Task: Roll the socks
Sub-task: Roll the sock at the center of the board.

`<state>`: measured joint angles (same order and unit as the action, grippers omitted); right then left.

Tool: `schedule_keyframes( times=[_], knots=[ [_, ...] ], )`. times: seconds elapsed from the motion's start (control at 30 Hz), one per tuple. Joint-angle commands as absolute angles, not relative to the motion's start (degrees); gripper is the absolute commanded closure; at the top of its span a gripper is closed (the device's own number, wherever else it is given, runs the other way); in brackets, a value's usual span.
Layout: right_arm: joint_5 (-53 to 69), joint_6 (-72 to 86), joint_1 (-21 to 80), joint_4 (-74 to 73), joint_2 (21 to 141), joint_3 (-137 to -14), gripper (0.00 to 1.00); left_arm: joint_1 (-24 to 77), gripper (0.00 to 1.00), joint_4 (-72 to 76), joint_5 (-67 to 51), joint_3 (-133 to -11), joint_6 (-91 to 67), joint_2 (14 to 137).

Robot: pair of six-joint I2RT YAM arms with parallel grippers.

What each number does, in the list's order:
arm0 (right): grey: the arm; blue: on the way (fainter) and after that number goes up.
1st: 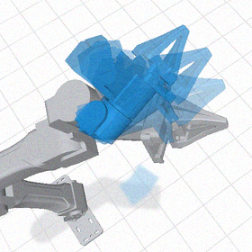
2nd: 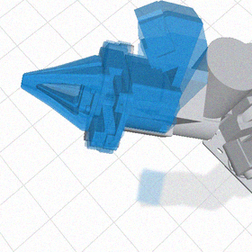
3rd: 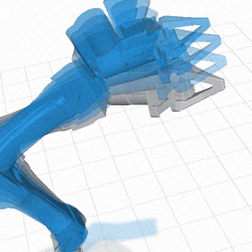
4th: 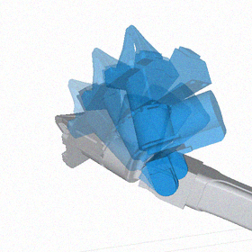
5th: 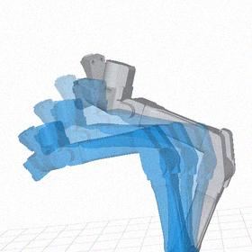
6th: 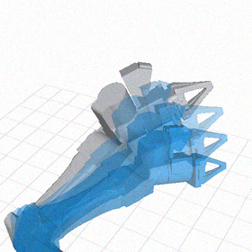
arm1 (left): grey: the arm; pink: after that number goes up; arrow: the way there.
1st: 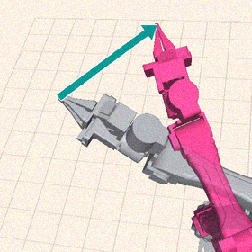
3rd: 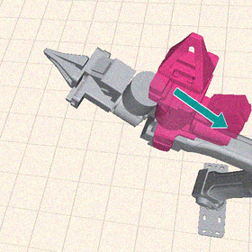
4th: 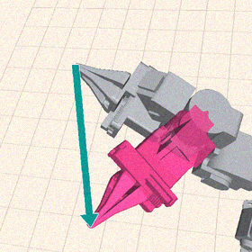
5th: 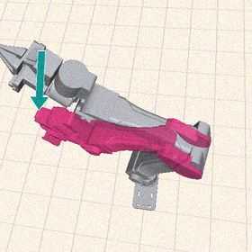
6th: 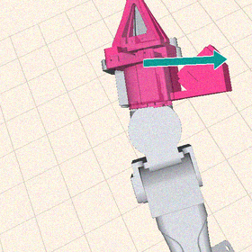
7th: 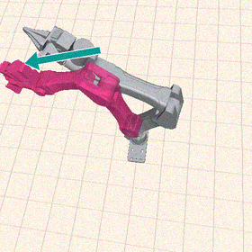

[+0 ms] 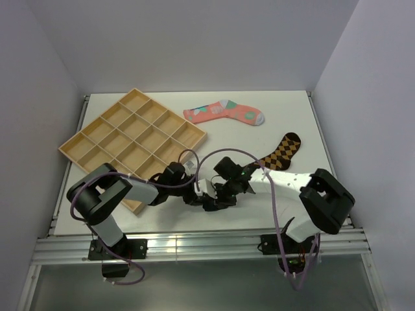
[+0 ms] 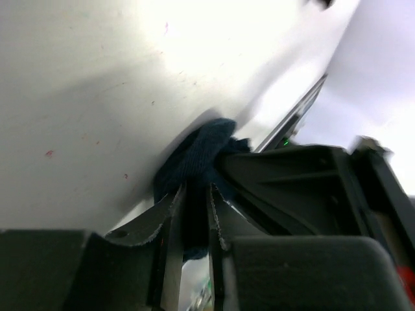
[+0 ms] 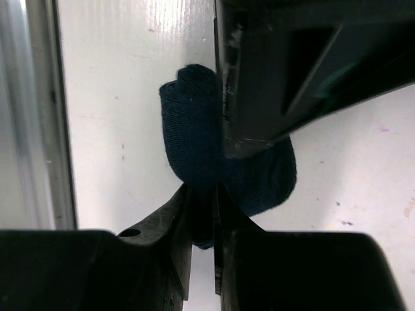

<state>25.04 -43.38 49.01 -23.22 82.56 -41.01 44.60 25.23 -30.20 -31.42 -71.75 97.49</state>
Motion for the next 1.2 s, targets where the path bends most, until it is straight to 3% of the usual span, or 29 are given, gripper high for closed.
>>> schedule_keyframes(
  times=[0.0,0.17,0.5,0.83,1.17],
  knots=[
    [32.9,-44.3,46.5,-35.3,87.8,-45.6,0.92,44.6,0.76,37.8,-22.9,-28.0,-75.9,93.3],
    [36.1,-46.0,43.1,-42.6,95.9,-50.8,0.92,46.3,0.73,44.0,-13.5,-22.3,-77.3,88.9],
    [41.0,-49.4,37.2,-54.4,110.3,-62.3,0.92,58.6,0.68,33.5,14.1,-19.6,-62.1,72.4],
    [43.3,-49.8,33.0,-62.6,119.6,-71.5,0.92,63.9,0.69,39.4,17.6,-18.1,-48.0,74.6],
    [41.1,-46.0,32.7,-60.6,121.5,-72.4,0.92,65.0,0.66,40.8,5.4,-25.7,-31.9,83.6]
  ],
)
